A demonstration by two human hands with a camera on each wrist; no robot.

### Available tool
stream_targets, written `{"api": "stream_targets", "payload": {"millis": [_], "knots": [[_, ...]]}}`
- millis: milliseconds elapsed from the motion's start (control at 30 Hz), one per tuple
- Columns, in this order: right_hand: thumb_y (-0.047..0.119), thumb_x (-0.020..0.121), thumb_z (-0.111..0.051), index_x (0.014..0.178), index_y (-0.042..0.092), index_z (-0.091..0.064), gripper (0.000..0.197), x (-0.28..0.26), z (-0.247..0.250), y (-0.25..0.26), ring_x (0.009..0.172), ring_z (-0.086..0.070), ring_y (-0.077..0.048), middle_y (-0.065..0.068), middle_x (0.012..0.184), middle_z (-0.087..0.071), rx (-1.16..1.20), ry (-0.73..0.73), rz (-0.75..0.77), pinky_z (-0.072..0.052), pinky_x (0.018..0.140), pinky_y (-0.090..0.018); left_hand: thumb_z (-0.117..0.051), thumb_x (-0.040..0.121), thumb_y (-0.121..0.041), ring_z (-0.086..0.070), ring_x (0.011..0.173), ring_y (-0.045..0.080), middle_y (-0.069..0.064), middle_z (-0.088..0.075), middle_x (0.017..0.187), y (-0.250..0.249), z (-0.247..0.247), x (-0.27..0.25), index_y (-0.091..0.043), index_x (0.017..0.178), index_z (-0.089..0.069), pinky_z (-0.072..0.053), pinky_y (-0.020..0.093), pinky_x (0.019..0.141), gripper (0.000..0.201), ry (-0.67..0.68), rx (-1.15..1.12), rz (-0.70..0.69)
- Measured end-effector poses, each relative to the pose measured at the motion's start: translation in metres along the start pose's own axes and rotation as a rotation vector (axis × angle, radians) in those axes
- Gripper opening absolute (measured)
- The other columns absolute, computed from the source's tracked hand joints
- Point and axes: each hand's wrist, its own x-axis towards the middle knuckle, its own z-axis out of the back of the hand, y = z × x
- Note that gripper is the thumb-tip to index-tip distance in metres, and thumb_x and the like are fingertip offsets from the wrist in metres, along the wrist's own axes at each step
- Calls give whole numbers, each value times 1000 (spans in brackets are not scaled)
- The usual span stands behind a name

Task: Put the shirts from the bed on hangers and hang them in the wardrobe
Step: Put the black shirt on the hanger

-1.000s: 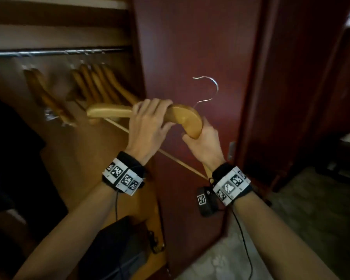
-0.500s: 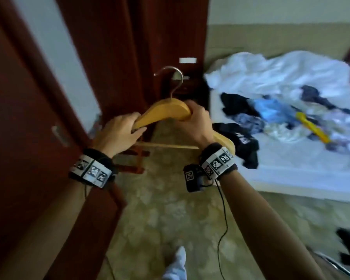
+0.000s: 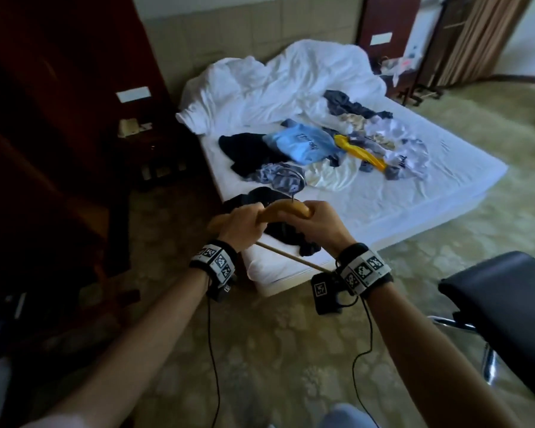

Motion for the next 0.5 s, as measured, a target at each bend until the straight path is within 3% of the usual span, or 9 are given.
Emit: {"api": "stream_targets", "payload": {"millis": [67,133,167,233,300,500], "knots": [[49,87,-83,70,29,-62,34,36,12,-19,49,-56,-1,12,54,-60,-55,-82,-33,-39,47,-14,-66,88,-32,-62,118,29,4,-66,125,9,-27,49,-27,128,-55,-49,43,99,41,73,72,-31],[56,85,-81,67,28,-59,40,69,25,-40,54,-56,-4,10,59,-59,-140,-146,-92,-35,48,-20,-72,89,-31,-44,143,29,9,-45,156,19,-54,95,-16,157,-34,-34,41,119,79,110,140,-51],[60,84,-80,69,26,-59,43,86,30,-52,58,-58,-8,8,63,-60,-173,-170,-129,-35,50,-25,-72,91,-29,-33,151,28,11,-31,166,24,-69,117,-11,162,-23,-26,39,124,88,119,154,-35],[63,82,-78,75,22,-60,46,124,41,-79,65,-62,-16,4,70,-64,-208,-191,-199,-36,52,-30,-65,96,-27,-20,157,27,12,-13,172,33,-95,154,-8,164,-13,-18,37,127,87,146,147,33],[60,83,-78,78,20,-58,46,165,53,-106,70,-63,-23,0,74,-65,-215,-185,-234,-38,55,-33,-59,100,-26,-20,157,27,12,-12,172,46,-122,186,-8,164,-12,-19,37,127,82,214,130,122],[28,90,-75,94,9,-56,27,288,73,-178,86,-66,-38,-10,87,-67,-310,-89,-321,-43,64,-38,-51,103,-25,-49,138,31,13,-45,155,74,-183,251,-9,155,-33,-40,39,113,58,424,153,348]]}}
